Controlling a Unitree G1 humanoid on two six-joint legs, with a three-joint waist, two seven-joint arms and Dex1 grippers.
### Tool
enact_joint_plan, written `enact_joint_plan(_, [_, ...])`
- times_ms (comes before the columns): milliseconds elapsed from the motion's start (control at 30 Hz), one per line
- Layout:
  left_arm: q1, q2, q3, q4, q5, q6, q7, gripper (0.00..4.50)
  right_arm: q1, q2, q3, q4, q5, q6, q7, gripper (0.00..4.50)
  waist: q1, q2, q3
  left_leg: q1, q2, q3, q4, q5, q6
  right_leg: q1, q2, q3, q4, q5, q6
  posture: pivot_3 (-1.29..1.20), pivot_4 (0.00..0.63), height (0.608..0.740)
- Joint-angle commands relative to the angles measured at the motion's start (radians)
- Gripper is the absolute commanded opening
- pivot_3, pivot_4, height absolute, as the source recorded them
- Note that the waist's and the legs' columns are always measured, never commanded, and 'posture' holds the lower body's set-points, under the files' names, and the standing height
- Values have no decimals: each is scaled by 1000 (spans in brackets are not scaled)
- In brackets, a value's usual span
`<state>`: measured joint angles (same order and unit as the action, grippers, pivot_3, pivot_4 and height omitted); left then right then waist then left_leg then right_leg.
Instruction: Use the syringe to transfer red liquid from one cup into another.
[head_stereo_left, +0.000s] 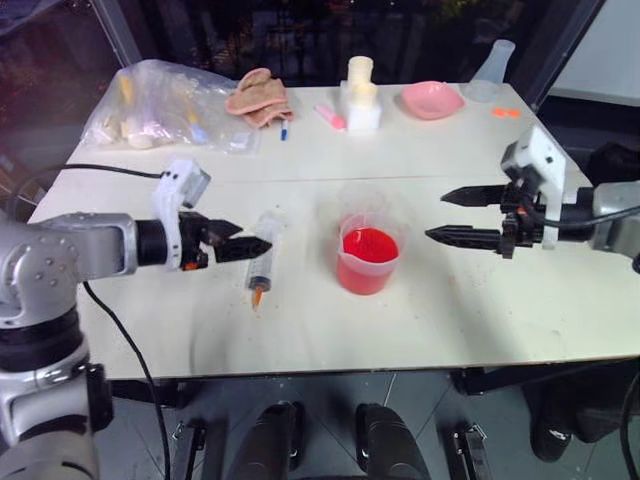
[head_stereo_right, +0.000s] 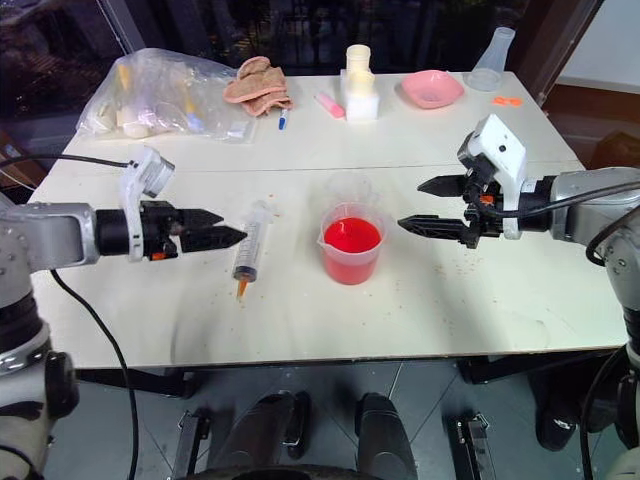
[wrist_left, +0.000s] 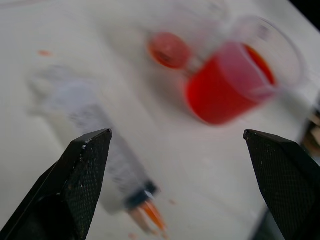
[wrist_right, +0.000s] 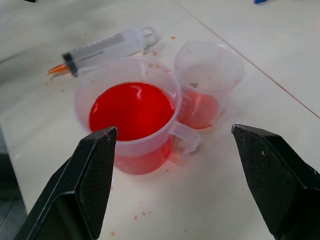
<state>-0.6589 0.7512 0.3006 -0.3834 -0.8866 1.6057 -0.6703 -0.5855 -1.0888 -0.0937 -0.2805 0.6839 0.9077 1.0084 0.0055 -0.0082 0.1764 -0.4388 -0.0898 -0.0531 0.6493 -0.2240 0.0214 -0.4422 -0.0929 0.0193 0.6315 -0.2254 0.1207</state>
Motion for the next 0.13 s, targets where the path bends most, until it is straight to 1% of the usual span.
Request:
enact_joint_plan(33, [18,84,4,-31,-53,-31,-80,4455,1,-12,-10,-19,-25,-36,14,3805,-2,0,0,0,0,0,0,0,0,0,0,0,0,0,0,0,150,740])
enact_joint_plan(133, [3,111,-24,1,-49,-70,-91,4455,27,-20,-24,-23,-32,-47,25,3805,-1,0,0,1,0,0,0,0,0,0,0,0,0,0,0,0,150,740])
